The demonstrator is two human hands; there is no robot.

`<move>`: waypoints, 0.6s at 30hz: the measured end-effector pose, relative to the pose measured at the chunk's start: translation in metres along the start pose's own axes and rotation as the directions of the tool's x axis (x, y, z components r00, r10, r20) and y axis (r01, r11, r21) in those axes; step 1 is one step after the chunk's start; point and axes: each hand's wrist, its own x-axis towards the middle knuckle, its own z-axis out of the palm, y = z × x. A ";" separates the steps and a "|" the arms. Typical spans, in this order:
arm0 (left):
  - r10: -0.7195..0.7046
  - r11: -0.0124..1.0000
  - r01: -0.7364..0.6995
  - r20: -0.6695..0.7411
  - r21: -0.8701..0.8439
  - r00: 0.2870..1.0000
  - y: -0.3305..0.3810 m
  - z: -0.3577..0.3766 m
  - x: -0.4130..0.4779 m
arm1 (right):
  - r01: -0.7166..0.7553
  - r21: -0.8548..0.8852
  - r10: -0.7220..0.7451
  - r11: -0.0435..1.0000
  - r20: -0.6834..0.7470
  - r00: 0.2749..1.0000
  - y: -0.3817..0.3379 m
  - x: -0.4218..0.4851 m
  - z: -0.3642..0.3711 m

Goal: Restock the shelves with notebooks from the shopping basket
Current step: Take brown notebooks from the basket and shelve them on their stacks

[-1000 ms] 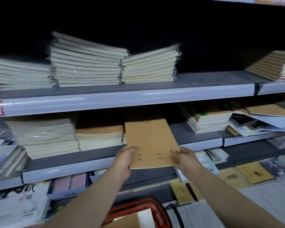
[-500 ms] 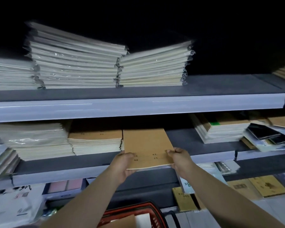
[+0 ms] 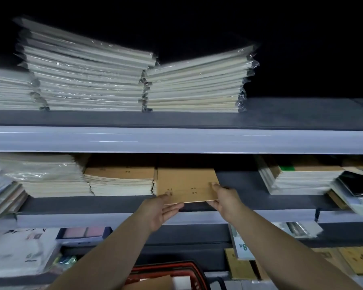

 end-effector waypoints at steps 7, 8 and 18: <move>0.024 0.995 -0.030 -0.064 -0.100 0.998 0.012 0.012 0.011 | -0.117 -0.379 0.137 0.918 0.025 0.990 -0.007 -0.006 0.005; 0.038 0.992 -0.046 -0.073 -0.115 0.997 0.013 0.014 0.013 | -0.128 -0.416 0.154 0.900 0.030 0.988 -0.007 -0.005 0.006; 0.047 0.994 -0.058 -0.114 -0.096 0.992 0.019 0.013 0.031 | -0.123 -0.444 0.129 0.887 -0.017 0.991 -0.008 0.009 0.023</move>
